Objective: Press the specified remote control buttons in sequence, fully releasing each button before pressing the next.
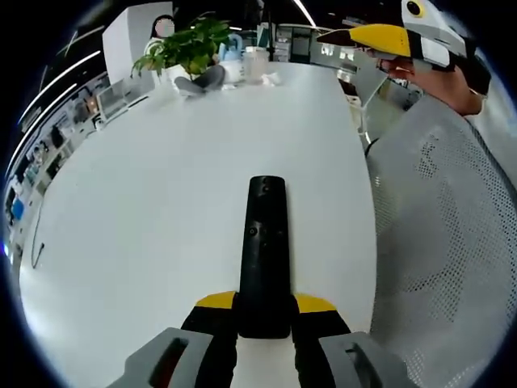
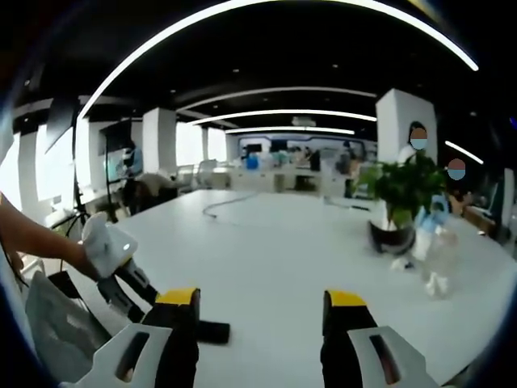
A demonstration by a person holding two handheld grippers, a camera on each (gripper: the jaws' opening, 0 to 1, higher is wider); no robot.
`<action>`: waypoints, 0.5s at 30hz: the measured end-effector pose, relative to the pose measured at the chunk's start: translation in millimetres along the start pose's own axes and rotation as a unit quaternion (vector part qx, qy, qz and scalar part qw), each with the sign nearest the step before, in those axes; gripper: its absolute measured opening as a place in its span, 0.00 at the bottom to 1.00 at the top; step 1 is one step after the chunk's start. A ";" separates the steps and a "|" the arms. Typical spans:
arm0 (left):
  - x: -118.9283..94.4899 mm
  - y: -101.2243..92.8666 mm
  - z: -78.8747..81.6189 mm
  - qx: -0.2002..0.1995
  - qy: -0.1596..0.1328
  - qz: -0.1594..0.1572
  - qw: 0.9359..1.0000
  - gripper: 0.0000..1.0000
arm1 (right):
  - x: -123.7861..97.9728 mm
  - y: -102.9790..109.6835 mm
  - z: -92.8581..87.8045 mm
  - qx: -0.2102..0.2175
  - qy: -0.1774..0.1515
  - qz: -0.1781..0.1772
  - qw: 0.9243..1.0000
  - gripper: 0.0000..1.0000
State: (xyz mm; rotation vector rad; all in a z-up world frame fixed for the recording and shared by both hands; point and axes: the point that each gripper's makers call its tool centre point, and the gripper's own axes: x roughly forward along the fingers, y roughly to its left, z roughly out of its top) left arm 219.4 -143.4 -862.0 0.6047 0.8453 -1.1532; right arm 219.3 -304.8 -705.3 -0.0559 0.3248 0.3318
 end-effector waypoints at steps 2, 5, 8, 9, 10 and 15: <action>-0.3 1.4 -0.3 0.002 0.000 -0.001 1.000 0.25 | 0.6 0.9 -1.1 -0.002 0.002 0.002 1.000 0.59; -0.4 4.0 -1.4 0.002 0.003 -0.002 1.000 0.25 | 0.8 3.0 -0.7 -0.006 0.002 0.005 1.000 0.59; -0.5 8.1 -1.2 0.001 0.005 -0.002 1.000 0.25 | 0.9 2.8 -1.1 -0.007 0.003 0.005 1.000 0.59; -0.7 8.9 -1.8 0.000 0.007 -0.002 1.000 0.25 | 1.0 2.4 -1.3 -0.006 0.003 0.005 1.000 0.59; -0.4 10.2 -2.3 -0.001 0.009 -0.002 1.000 0.25 | 1.0 2.3 -1.2 -0.005 0.003 0.005 1.000 0.59; -0.2 15.7 -1.7 0.000 0.012 -0.004 1.000 0.25 | 1.8 2.5 -2.9 -0.006 0.007 0.005 1.000 0.59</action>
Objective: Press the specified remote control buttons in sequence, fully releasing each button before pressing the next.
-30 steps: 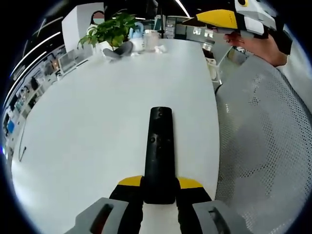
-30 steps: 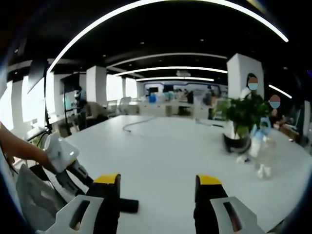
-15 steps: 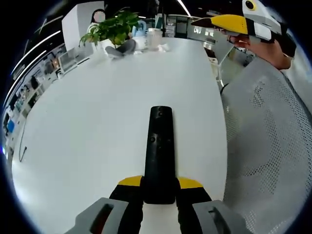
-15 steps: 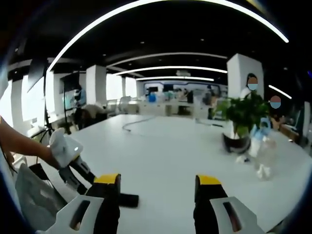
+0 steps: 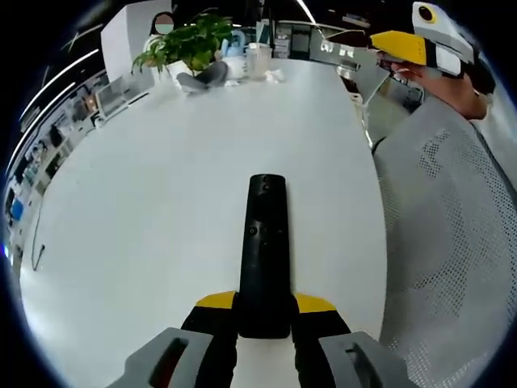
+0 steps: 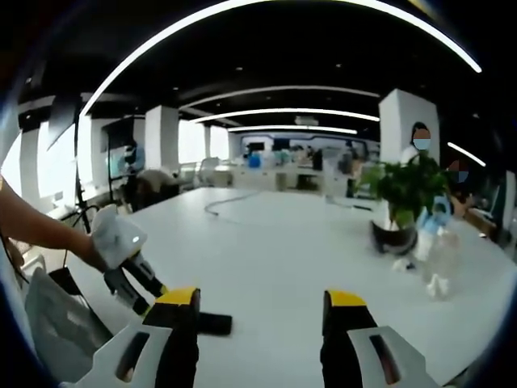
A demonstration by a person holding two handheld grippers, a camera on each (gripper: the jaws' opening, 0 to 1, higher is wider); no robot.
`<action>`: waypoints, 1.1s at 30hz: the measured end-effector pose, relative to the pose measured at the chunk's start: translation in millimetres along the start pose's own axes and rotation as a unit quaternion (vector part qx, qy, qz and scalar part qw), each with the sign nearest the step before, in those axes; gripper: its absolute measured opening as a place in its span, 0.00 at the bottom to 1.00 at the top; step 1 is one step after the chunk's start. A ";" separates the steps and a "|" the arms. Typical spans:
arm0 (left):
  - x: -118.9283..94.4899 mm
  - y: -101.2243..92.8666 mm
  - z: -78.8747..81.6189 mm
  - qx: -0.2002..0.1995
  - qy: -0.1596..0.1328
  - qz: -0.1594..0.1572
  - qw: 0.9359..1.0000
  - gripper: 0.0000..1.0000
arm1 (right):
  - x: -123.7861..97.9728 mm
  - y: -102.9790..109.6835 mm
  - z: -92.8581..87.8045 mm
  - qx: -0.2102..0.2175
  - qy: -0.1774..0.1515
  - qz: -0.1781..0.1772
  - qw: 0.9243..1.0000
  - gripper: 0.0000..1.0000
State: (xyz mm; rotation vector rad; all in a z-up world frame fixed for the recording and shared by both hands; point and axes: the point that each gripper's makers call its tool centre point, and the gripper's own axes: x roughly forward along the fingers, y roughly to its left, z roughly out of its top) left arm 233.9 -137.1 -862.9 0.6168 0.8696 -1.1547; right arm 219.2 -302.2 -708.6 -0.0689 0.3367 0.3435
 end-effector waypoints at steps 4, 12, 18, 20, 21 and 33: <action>0.2 6.9 0.9 0.002 0.009 -0.001 1.000 0.25 | 0.0 1.1 0.2 -0.004 -0.001 0.001 1.000 0.59; 1.0 11.5 2.1 0.007 0.016 -0.005 1.000 0.25 | 0.0 0.2 -0.3 -0.003 0.001 -0.001 1.000 0.59; 1.7 19.2 3.9 0.006 0.024 -0.006 1.000 0.25 | 0.0 0.0 -0.5 -0.004 0.002 -0.002 1.000 0.59; 2.7 22.4 4.0 0.005 0.026 -0.007 1.000 0.25 | 0.2 -0.2 -1.0 -0.005 0.003 -0.003 1.000 0.59; 2.3 22.7 4.2 0.004 0.026 -0.007 1.000 0.25 | 0.2 -0.2 -1.2 -0.005 0.004 -0.003 1.000 0.59; 4.3 38.8 5.8 0.009 0.038 -0.005 0.999 0.25 | 0.5 -1.6 -1.8 -0.004 0.005 -0.006 1.000 0.59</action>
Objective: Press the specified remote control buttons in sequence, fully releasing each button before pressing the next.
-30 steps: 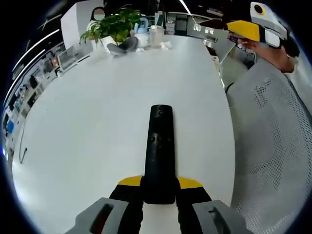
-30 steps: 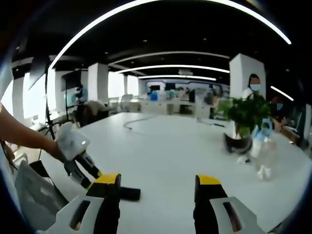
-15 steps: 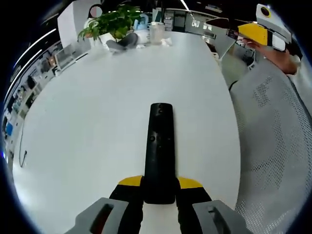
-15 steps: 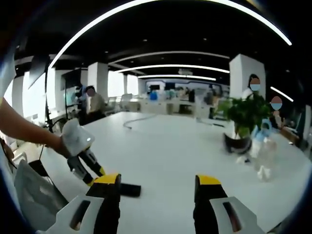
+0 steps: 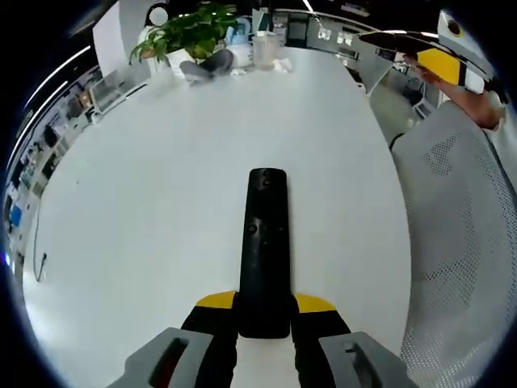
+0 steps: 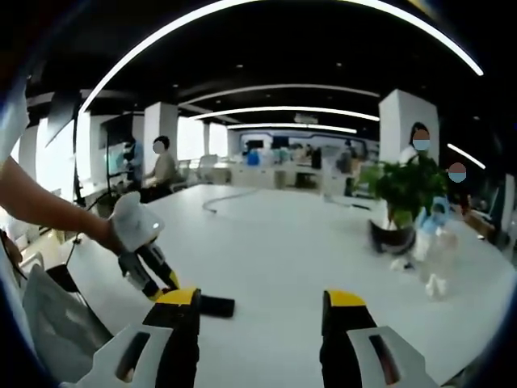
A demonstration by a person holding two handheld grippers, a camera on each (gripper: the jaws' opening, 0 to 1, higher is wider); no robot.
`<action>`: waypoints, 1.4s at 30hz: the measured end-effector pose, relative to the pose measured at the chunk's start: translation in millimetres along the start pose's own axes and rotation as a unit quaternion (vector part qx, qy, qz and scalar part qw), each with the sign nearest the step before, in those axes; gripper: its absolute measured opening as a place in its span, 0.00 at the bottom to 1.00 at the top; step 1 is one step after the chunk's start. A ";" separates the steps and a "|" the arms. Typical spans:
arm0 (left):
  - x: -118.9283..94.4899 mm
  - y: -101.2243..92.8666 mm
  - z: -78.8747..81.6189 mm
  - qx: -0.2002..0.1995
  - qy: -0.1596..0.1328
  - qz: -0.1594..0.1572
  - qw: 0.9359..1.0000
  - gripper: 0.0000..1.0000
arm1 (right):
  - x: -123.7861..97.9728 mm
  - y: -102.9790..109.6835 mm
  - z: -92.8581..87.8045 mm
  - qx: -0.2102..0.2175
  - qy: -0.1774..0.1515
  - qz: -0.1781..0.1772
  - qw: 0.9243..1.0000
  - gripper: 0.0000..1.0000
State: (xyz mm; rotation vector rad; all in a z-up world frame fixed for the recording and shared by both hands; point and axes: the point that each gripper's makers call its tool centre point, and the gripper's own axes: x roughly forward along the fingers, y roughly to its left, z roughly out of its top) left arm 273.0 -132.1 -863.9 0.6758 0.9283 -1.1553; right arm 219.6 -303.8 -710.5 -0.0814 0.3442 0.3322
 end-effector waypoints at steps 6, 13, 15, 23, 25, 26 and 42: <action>-0.3 5.4 0.2 0.004 0.005 -0.005 1.000 0.25 | -0.1 0.0 0.0 0.000 0.000 0.000 1.000 0.59; -0.2 11.8 0.6 0.009 0.011 -0.005 1.000 0.25 | 0.1 -0.4 0.0 0.000 0.001 0.000 1.000 0.59; -0.3 13.6 0.9 0.009 0.012 -0.005 1.000 0.25 | 0.1 -0.5 -0.1 -0.001 0.001 0.000 1.000 0.59; 0.3 21.7 2.3 0.012 0.018 -0.006 1.000 0.25 | 0.2 -0.6 -0.6 -0.002 0.002 -0.001 1.000 0.58; 0.4 22.3 2.6 0.014 0.021 -0.006 1.000 0.25 | 0.2 -0.7 -0.3 -0.001 0.001 -0.001 1.000 0.58; 0.7 23.0 2.8 0.014 0.022 -0.006 1.000 0.25 | 0.3 -0.9 -0.5 -0.001 0.002 -0.002 1.000 0.58; 3.3 43.6 5.9 0.015 0.032 -0.013 0.999 0.24 | 0.5 0.3 -1.1 -0.005 0.003 -0.001 1.000 0.58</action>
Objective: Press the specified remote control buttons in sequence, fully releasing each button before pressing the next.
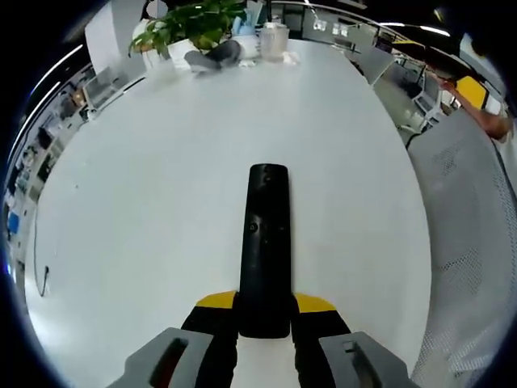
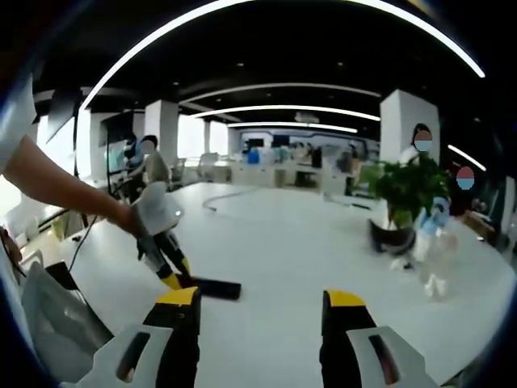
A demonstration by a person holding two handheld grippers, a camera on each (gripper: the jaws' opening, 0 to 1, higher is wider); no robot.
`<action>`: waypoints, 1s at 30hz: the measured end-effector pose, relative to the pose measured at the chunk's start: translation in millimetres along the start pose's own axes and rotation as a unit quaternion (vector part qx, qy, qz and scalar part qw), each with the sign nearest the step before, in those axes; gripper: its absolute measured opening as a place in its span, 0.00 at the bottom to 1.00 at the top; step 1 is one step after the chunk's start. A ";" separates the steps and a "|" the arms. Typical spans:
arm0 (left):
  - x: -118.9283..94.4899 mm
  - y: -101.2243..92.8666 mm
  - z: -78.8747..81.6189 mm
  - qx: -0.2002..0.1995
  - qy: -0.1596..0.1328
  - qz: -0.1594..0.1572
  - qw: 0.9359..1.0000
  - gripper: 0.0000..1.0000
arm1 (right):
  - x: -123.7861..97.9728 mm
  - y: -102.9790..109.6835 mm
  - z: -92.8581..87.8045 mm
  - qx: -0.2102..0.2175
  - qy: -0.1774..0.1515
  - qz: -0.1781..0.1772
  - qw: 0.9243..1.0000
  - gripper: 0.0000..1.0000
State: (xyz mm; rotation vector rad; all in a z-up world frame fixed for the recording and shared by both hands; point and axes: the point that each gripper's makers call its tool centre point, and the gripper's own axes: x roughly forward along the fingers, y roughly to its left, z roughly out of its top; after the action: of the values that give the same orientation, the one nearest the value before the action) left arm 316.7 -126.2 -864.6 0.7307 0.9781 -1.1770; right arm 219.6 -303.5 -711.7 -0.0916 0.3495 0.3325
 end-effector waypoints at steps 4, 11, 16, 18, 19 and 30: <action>0.0 4.1 -0.2 0.007 0.009 -0.005 1.000 0.24 | -0.1 0.0 -0.3 0.000 0.001 0.000 1.000 0.58; -0.3 9.2 0.7 0.007 0.014 -0.004 1.000 0.24 | -0.2 -0.6 -0.4 0.001 0.001 -0.002 1.000 0.58; -0.3 14.7 1.1 0.014 0.024 -0.007 1.000 0.24 | 0.1 0.2 -0.8 -0.001 0.002 -0.001 1.000 0.58; -0.3 17.2 0.9 0.015 0.028 -0.008 0.999 0.24 | 0.2 0.2 -1.2 -0.002 0.002 -0.001 1.000 0.58; -0.4 18.3 0.9 0.015 0.029 -0.008 0.999 0.24 | 0.1 0.1 -0.9 -0.002 0.002 -0.001 1.000 0.58; 1.1 27.8 1.6 0.012 0.043 -0.006 0.999 0.24 | 0.2 -0.8 -1.5 -0.002 0.003 -0.003 1.000 0.58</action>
State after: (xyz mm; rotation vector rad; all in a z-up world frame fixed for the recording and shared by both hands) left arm 344.1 -121.1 -865.6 0.8006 1.0437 -1.1769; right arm 219.6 -304.4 -713.2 -0.0967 0.3554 0.3278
